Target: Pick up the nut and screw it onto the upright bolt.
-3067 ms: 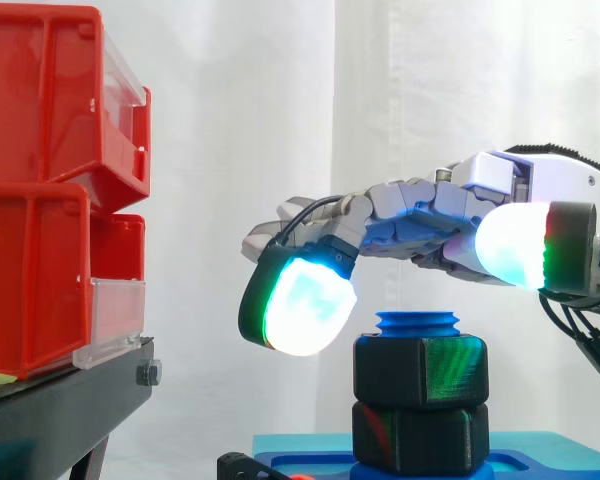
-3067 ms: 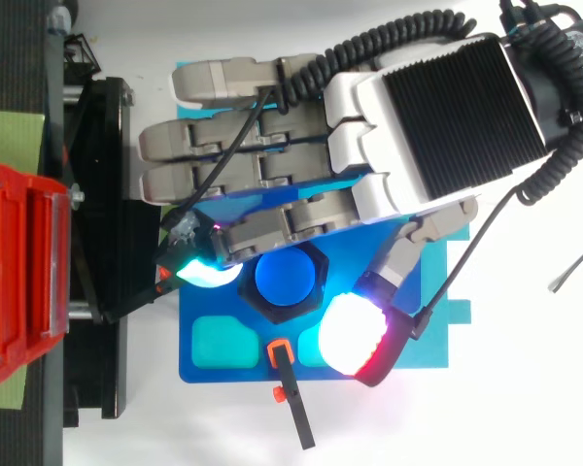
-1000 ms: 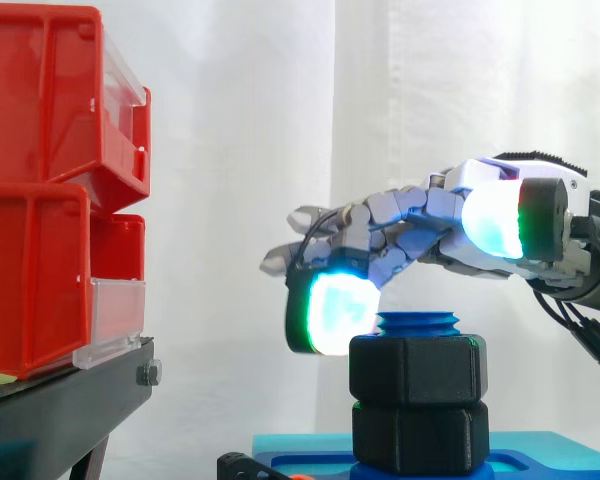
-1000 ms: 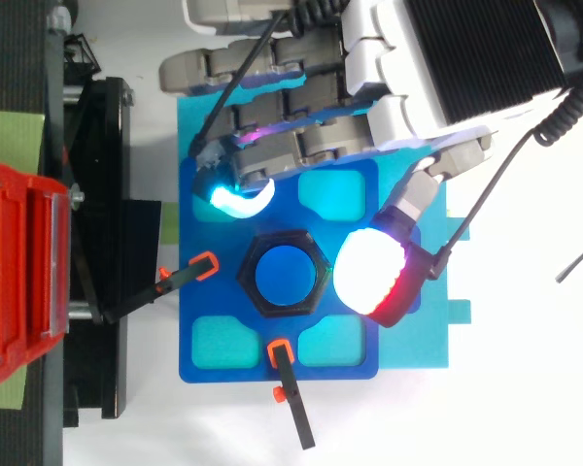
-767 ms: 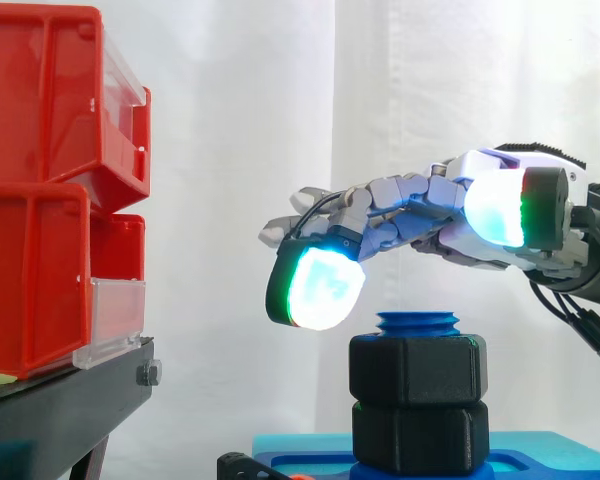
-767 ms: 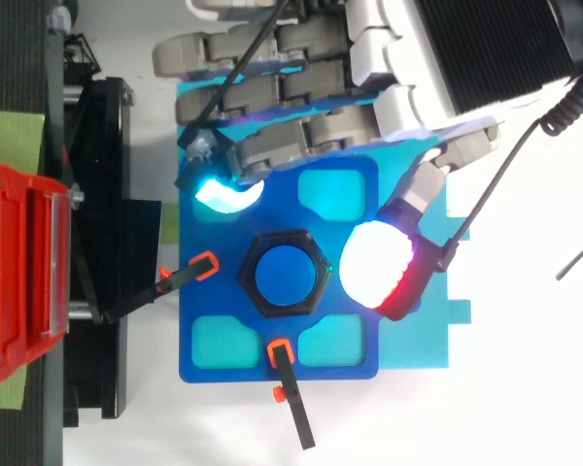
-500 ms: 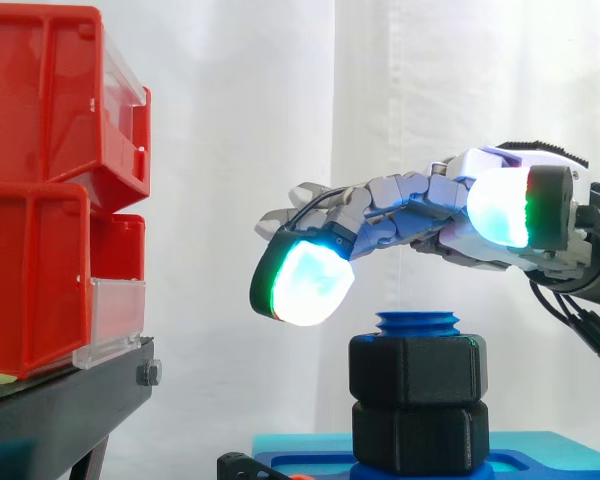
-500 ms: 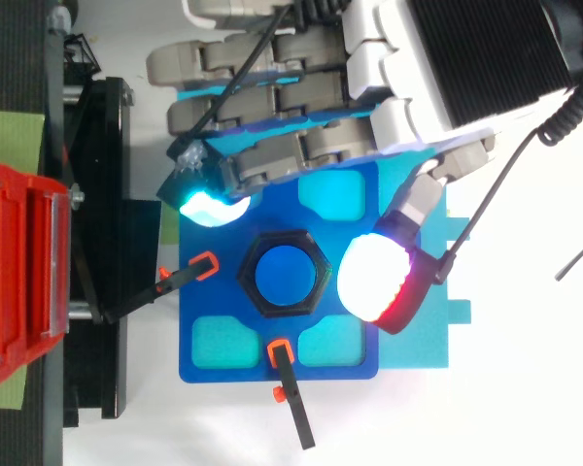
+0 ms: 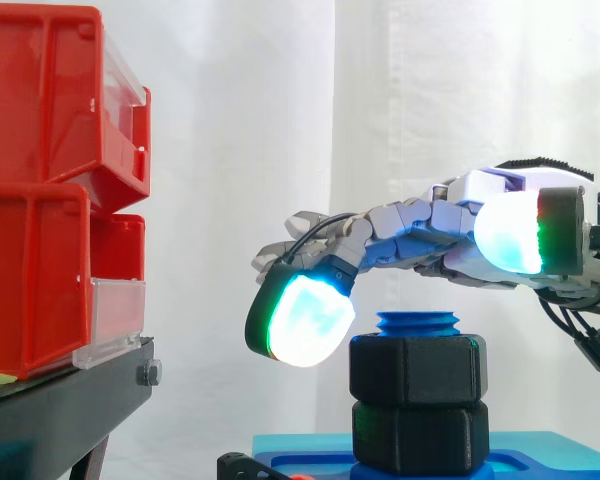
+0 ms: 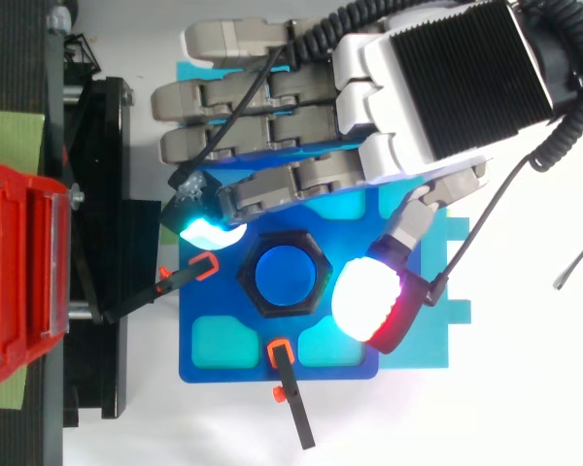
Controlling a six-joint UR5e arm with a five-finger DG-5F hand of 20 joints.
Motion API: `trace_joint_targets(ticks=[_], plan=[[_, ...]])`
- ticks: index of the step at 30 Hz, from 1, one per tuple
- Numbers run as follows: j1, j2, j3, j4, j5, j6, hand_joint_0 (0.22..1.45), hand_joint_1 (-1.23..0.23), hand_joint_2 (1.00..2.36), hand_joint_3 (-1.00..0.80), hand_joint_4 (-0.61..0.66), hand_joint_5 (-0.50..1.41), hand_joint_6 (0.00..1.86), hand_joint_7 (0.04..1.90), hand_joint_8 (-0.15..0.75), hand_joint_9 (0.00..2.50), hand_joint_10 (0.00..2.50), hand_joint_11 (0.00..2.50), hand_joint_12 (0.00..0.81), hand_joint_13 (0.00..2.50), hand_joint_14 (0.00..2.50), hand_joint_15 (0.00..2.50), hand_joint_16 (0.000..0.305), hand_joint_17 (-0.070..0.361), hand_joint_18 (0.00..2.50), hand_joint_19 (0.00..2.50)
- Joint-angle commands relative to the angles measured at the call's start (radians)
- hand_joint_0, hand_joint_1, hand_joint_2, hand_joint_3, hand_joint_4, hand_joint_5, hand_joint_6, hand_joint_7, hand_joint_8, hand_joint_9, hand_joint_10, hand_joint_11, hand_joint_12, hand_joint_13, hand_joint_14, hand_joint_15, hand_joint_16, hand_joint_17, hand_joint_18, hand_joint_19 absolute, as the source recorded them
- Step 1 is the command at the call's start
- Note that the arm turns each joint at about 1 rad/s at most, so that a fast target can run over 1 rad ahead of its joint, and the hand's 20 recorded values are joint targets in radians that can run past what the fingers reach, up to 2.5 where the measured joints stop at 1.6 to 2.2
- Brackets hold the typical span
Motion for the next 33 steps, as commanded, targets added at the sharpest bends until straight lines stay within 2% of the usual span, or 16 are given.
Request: trace_joint_targets(ticks=[1,4,13,33], plan=[[0.002,0.000,0.000,-0.015,0.006,0.000,0.46,0.02,1.00,-0.50,0.19,-0.16,0.50,0.76,0.206,0.29,0.00,0.00,0.330,0.04,0.00,0.00,0.045,0.101,0.00,0.00],[0.004,0.000,0.000,-0.037,0.006,-0.002,0.47,0.02,1.00,-0.50,0.21,-0.14,0.50,0.81,0.210,0.31,0.00,0.00,0.329,0.05,0.00,0.00,0.045,0.101,0.00,0.00],[0.007,0.000,0.000,-0.043,0.006,-0.006,0.48,-0.02,1.00,-0.50,0.23,-0.11,0.50,1.03,0.234,0.40,0.00,0.00,0.326,0.12,0.00,0.00,0.043,0.097,0.00,0.00],[-0.009,0.000,-0.002,-0.029,0.006,-0.032,0.49,-0.08,1.00,-0.50,0.20,-0.04,0.50,1.35,0.264,0.53,0.00,0.00,0.320,0.21,0.00,0.00,0.041,0.092,0.00,0.00]])
